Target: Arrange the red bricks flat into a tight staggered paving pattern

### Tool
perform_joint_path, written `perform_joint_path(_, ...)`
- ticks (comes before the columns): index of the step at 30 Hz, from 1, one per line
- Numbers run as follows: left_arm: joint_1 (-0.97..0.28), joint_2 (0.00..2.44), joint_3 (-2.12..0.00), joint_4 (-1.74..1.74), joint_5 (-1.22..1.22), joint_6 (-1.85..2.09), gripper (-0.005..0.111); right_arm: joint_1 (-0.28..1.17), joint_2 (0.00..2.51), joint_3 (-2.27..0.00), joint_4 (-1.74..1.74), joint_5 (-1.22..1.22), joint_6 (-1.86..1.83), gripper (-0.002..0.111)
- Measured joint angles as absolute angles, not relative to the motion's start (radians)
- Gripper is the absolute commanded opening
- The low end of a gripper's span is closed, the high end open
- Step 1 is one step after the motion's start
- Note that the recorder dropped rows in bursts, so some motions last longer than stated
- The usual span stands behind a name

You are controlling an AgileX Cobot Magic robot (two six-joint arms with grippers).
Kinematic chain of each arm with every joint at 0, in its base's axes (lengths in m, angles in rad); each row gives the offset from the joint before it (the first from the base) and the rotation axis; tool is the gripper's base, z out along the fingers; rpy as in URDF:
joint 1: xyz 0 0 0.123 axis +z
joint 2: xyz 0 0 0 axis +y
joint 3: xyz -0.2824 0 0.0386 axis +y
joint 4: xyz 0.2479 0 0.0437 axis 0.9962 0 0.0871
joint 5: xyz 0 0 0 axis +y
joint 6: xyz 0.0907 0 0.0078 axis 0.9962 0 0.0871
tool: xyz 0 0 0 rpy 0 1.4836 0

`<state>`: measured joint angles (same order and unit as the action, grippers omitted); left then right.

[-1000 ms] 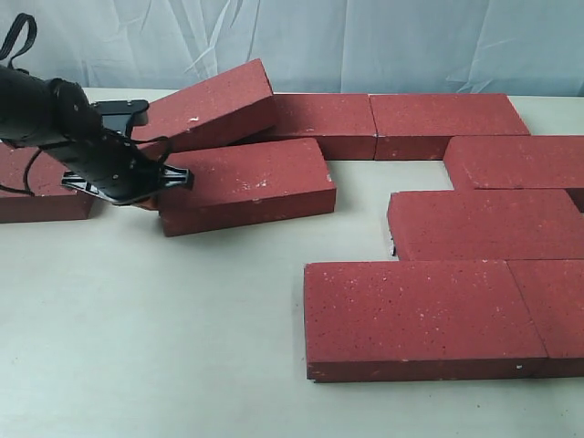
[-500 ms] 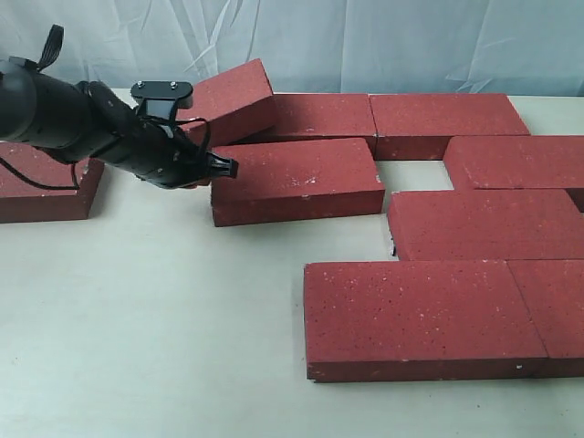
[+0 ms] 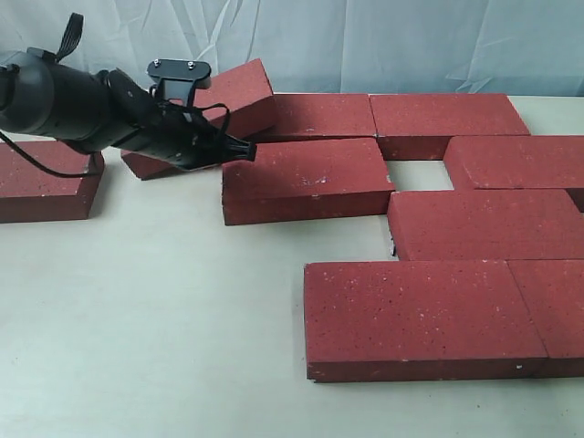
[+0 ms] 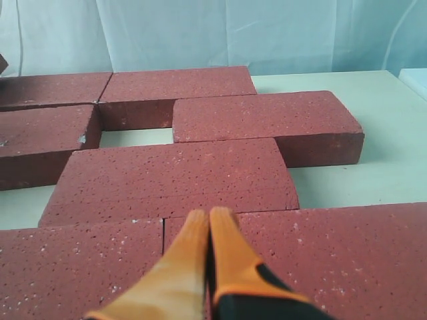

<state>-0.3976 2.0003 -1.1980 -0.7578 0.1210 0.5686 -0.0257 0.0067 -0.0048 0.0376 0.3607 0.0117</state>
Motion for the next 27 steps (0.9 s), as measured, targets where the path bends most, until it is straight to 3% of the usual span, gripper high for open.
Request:
perform_joint_path(10, -0.398, 1.918, -1.207, -0.613, 0.354, 0.468, 0.0, -0.026, 0.007, -0.005, 0.038, 0.361, 0.012, -0.001)
perform_joint_path(15, -0.398, 1.918, -1.22, -0.17, 0.384, 0.0, 0.0, -0.026, 0.007, -0.005, 0.038, 0.361, 0.012, -0.001)
perform_joint_path(19, -0.398, 1.958, -1.301, 0.068, 0.566, -0.225, 0.0, -0.026, 0.007, -0.005, 0.038, 0.361, 0.012, -0.001)
perform_joint_path(27, -0.398, 2.086, -1.424, 0.034, 0.613, -0.246, 0.0, -0.026, 0.007, -0.005, 0.038, 0.361, 0.012, -0.001)
